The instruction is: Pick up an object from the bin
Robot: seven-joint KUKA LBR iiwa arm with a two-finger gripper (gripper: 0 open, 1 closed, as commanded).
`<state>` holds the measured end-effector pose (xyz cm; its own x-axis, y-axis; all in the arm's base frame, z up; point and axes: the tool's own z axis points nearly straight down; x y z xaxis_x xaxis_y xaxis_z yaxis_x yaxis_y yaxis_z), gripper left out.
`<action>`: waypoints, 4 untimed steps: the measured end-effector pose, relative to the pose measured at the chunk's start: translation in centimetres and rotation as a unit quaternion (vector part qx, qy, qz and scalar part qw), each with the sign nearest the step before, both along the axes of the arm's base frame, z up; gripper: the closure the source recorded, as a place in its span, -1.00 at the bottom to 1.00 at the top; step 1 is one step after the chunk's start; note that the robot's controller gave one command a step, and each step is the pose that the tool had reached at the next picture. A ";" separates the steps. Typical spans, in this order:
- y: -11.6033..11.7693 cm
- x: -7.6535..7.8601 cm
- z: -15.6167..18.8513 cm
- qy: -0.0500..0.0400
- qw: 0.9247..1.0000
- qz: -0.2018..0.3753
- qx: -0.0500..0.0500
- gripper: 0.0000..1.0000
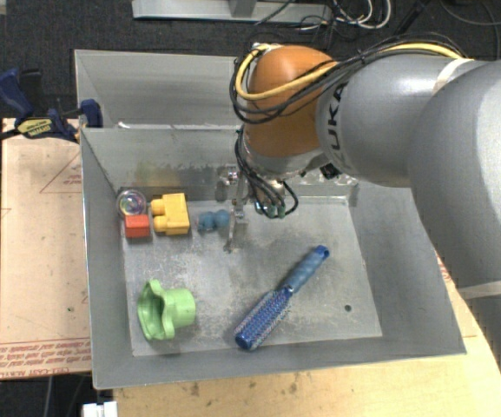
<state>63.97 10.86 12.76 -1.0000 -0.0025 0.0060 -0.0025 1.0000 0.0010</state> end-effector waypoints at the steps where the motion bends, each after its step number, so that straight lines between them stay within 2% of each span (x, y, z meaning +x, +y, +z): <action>1: 0.0 1.7 1.7 -0.006 1.000 0.028 0.000 -1.00; 2: 0.3 1.5 -6.1 0.000 0.999 0.050 0.000 -1.00; 3: 0.3 1.7 -5.6 -0.004 0.999 0.050 0.001 1.00; 4: 0.0 -1.1 7.8 -0.009 0.995 0.098 0.001 1.00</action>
Offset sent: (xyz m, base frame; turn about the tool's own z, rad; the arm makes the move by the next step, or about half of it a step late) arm 0.0160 -0.0012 0.0168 -0.0573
